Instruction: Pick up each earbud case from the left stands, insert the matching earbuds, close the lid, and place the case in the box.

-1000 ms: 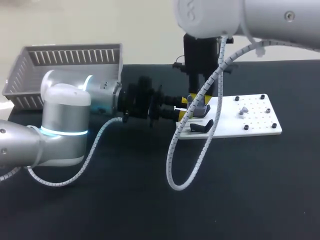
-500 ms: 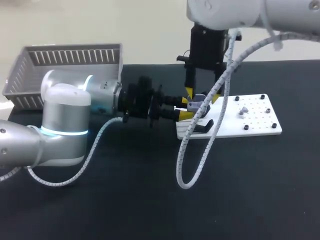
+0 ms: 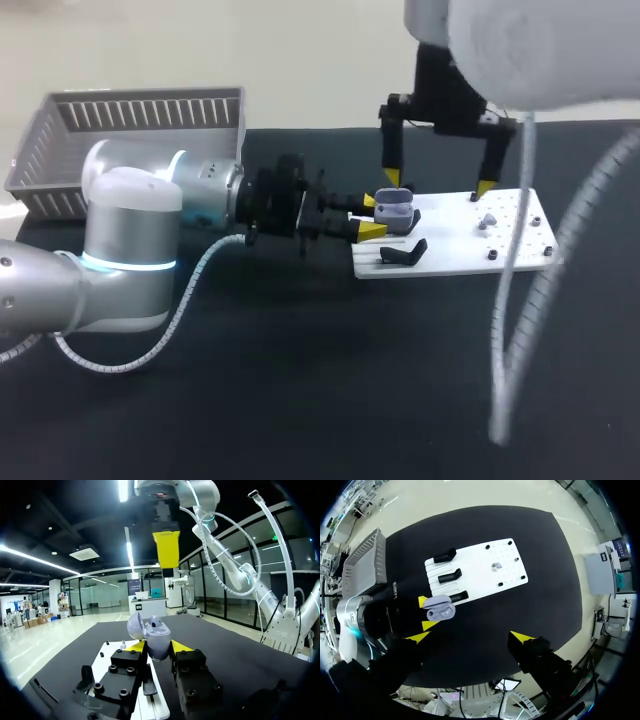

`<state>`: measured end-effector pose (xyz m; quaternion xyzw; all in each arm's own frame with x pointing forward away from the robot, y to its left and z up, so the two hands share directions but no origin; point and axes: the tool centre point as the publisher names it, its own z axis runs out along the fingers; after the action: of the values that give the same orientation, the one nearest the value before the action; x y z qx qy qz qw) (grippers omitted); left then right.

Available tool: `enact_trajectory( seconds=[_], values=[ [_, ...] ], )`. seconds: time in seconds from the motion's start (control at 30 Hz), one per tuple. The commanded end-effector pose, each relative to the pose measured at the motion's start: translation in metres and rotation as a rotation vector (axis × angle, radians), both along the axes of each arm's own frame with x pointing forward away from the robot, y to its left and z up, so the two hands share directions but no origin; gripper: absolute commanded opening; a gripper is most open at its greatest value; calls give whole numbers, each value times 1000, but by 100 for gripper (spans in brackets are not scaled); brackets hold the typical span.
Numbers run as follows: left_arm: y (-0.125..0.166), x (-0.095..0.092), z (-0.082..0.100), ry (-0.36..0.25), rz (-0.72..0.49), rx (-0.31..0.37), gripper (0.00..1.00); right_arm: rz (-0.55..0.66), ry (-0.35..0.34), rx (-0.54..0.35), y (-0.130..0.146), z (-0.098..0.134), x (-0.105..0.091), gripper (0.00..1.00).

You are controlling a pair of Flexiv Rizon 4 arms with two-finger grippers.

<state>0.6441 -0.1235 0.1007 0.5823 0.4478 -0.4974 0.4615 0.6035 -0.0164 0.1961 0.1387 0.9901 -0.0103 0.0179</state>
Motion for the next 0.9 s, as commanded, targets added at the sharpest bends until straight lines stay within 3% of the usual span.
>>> enact_trajectory(
  seconds=[0.03,0.47,0.67,0.9],
  values=[
    [0,-1,-1,-3,5,-2,0,-18,-317,132,-23,-3,-18,100],
    [0,-1,-1,-3,5,-2,0,-103,-314,154,-63,-30,4,100],
    [0,-1,-1,-3,5,-2,0,-120,-275,152,-73,-46,12,100],
    [0,-1,-1,-3,5,-2,0,-121,-276,154,-74,-47,13,100]
  ],
)
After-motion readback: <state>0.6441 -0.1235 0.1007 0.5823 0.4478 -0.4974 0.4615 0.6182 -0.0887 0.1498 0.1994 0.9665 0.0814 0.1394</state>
